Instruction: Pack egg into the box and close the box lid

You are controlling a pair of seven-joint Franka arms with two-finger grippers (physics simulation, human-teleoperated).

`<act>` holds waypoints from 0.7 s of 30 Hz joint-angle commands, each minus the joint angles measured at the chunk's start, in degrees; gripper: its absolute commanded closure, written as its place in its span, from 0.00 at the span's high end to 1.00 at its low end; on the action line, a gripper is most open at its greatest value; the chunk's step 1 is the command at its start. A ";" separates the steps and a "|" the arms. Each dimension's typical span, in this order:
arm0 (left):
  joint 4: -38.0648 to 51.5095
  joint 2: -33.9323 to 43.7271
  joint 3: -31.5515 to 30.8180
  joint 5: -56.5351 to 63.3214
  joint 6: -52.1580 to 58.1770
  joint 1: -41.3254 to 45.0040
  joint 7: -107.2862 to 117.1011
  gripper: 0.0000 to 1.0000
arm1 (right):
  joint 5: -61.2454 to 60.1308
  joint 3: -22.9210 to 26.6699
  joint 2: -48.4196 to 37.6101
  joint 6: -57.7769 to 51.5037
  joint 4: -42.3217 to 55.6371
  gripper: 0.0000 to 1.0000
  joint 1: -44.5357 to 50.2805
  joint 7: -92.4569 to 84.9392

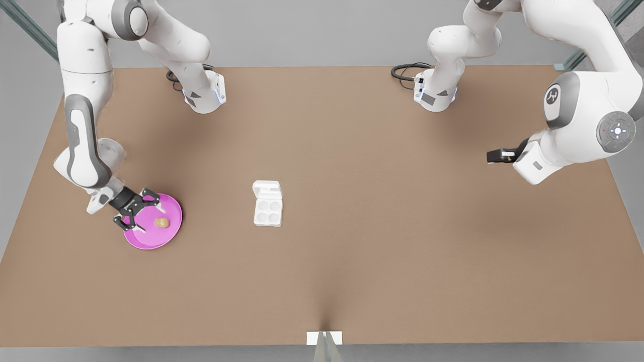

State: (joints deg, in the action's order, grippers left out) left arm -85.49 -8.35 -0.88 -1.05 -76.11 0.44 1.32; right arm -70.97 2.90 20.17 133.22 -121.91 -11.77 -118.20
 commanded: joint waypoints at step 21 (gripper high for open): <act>0.06 -0.17 0.00 -0.01 0.18 0.00 0.79 1.00 | -16.04 -3.34 16.83 -7.89 3.87 1.00 -10.02 -24.62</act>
State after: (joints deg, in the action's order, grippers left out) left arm -85.51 -8.53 -0.88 -1.06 -75.94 0.44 2.11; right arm -87.01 -0.44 37.00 125.33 -118.04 -21.80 -142.82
